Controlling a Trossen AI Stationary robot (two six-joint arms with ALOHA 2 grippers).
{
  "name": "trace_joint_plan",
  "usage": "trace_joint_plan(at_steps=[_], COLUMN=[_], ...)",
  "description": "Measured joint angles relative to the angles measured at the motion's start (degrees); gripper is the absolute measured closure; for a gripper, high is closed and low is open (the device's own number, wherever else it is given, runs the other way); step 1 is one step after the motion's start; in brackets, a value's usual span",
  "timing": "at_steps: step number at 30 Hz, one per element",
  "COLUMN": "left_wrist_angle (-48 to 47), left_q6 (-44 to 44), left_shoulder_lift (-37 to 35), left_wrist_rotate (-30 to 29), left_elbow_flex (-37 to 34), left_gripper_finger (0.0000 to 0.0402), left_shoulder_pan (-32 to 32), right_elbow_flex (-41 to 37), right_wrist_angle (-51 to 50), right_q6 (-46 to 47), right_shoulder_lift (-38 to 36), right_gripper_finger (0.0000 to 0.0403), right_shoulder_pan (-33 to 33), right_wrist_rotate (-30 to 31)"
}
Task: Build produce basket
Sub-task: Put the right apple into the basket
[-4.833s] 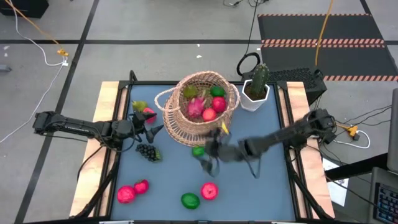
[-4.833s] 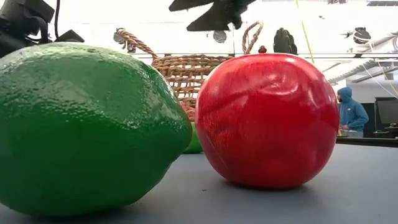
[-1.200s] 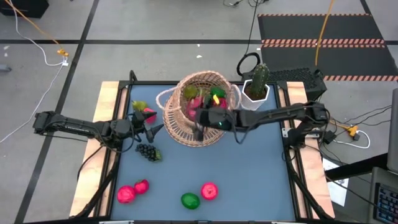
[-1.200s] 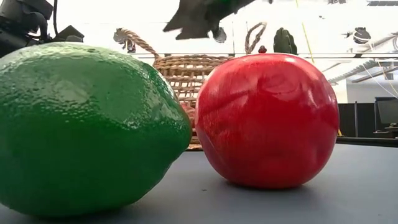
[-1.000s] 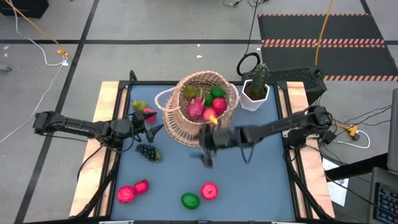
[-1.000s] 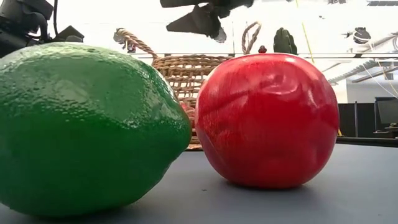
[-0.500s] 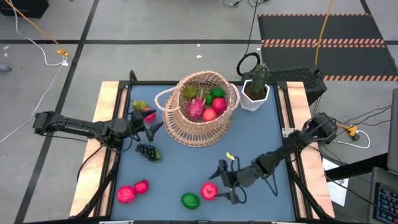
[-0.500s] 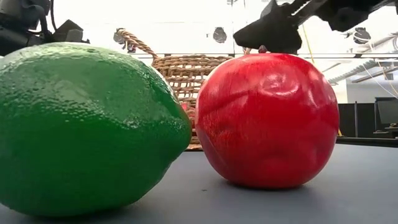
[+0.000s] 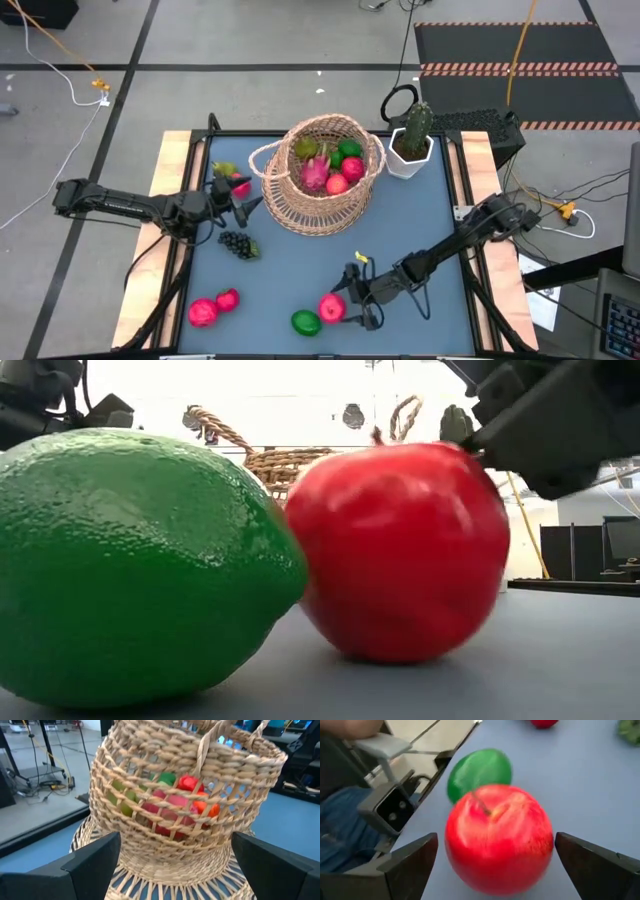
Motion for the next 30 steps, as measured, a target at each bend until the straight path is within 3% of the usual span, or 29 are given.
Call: trace_joint_plan(at_steps=[20, 30], left_wrist_angle=[-5.8, -7.64], left_q6=[-6.52, -7.84], left_shoulder_lift=[0.0, 0.0], left_wrist_rotate=[0.03, 0.01], left_elbow_flex=[0.02, 0.02], left_gripper_finger=[0.0021, 0.0021], left_shoulder_pan=[0.0, 0.0], right_elbow_flex=[0.0, 0.02], right_wrist_angle=[1.04, 1.02], right_q6=[-3.45, -6.47], right_shoulder_lift=[1.39, 1.39], right_gripper_finger=[0.0014, 0.01], right_shoulder_pan=[-2.58, -2.6], right_wrist_rotate=[-0.13, -0.22])
